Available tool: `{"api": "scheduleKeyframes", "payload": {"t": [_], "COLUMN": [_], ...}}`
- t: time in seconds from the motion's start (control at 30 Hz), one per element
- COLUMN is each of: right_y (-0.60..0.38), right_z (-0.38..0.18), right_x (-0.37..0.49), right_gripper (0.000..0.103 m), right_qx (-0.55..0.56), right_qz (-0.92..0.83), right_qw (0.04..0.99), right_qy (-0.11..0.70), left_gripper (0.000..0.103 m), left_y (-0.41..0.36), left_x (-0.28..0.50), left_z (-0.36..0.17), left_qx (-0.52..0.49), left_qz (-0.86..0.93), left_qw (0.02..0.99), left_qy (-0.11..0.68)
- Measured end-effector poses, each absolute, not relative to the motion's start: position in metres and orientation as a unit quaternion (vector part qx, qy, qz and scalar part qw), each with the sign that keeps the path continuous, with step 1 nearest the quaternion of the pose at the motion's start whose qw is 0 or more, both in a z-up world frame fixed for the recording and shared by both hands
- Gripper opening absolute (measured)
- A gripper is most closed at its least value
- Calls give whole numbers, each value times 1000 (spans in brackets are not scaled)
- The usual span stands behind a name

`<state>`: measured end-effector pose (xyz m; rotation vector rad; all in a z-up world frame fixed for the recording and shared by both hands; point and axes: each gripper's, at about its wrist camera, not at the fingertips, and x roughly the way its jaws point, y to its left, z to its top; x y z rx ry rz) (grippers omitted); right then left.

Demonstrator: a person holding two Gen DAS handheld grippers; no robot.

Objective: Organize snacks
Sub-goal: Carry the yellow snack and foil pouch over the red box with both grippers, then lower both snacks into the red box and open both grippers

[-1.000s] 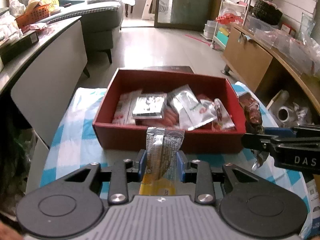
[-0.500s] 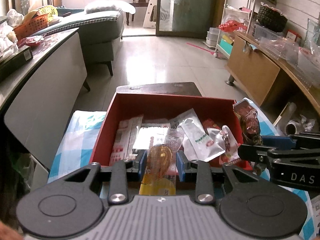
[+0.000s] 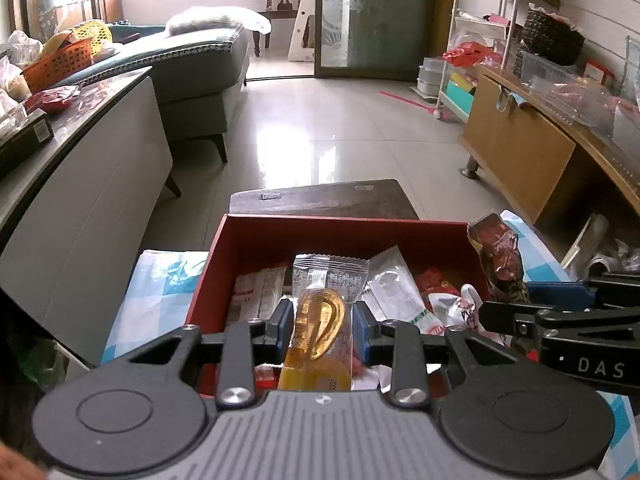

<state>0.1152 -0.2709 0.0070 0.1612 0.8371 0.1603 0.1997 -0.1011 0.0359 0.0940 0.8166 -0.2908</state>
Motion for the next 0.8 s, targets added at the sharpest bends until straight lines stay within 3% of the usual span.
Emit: {"api": "scheduleKeyframes", "payload": {"t": [0.8], "right_y": [-279], "right_z": [-20], "right_x": [144], "right_gripper": [52], "right_qx": [75], "right_qz": [64], "right_qw": [890], "right_qy": [446], "left_gripper": [27], "left_y": [-118], "left_x": [236], "left_z": [9], "left_qx": [67], "left_qz": [-123], "left_qw": [901], "left_qy": [411]}}
